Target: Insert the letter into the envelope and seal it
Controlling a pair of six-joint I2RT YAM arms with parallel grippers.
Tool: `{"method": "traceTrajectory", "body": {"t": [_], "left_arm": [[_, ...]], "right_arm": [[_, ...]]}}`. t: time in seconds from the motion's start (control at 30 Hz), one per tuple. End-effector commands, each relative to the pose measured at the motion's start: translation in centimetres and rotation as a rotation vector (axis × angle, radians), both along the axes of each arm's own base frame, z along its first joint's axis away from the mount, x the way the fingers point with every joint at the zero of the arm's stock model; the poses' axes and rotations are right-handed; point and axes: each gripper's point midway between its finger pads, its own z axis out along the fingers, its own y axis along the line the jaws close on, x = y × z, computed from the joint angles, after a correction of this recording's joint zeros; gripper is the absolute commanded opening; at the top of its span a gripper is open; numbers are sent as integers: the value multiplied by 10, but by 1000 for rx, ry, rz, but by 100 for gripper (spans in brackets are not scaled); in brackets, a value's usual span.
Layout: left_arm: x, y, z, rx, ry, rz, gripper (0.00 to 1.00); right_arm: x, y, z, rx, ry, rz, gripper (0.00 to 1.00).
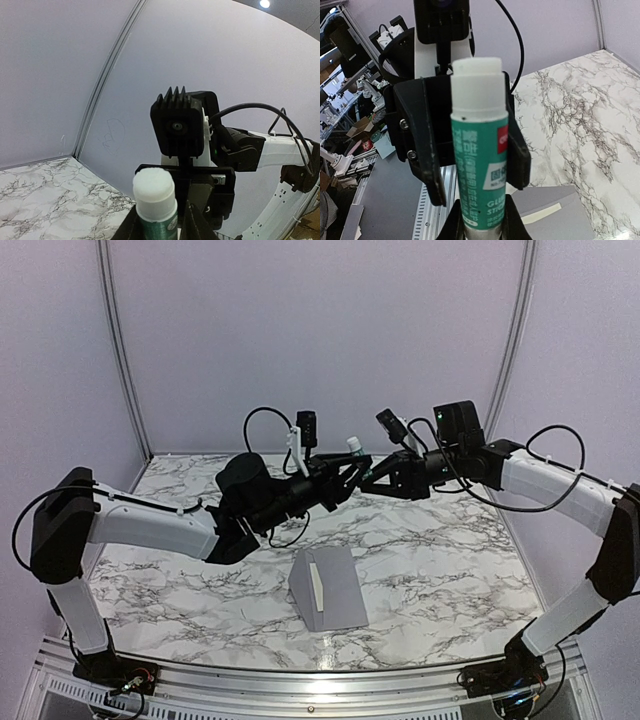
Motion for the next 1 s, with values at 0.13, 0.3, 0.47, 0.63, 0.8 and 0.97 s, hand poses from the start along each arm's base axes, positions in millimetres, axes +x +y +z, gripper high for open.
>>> {"method": "traceTrajectory", "body": {"t": [0.13,0.3,0.47,0.63,0.8,0.97], "left_arm": [[-2,-1,15,-44,-21,-32,12],[8,15,7,12,23,23,4],[28,52,-28,247,196,137,0],[35,114,-81,465,445,249,0],[28,169,-140,668,631,357,0],[13,190,-187,690,815,337,0]], "right_arm": [[-2,-1,8,33,-15,14,12],[-3,-4,2,0,-71,21,37],[14,-16,-43,-178,-164,-83,40],[22,-27,-104,-359,-153,-103,24],[17,-24,-151,-462,-132,-63,14],[2,-9,-194,-572,-134,9,10]]}}
